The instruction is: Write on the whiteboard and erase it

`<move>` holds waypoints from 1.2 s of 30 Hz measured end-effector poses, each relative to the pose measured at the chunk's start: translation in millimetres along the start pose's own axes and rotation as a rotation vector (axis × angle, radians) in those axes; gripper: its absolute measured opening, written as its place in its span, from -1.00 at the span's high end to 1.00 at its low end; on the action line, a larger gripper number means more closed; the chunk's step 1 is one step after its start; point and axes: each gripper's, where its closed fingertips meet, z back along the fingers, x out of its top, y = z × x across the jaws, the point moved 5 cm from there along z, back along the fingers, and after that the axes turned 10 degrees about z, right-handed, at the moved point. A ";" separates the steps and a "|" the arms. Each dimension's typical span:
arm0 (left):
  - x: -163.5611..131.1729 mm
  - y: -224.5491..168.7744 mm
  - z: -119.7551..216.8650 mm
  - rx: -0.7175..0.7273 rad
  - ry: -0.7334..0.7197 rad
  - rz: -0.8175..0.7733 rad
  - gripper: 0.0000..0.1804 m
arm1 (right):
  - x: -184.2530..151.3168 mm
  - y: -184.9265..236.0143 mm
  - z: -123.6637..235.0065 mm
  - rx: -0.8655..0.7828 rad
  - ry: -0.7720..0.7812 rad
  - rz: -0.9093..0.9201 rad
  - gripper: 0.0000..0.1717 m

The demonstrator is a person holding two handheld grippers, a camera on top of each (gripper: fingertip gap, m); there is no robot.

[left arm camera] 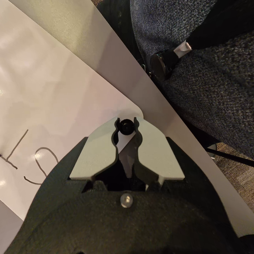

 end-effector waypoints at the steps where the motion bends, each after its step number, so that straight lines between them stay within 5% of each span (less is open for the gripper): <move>1: 0.0 0.0 0.0 0.000 0.000 0.000 0.78 | -2.2 -0.7 0.6 0.001 0.002 -0.006 0.76; 36: -0.2 -0.5 0.3 -0.005 -0.001 0.004 0.78 | -57.4 26.0 26.5 0.006 0.056 -0.073 0.76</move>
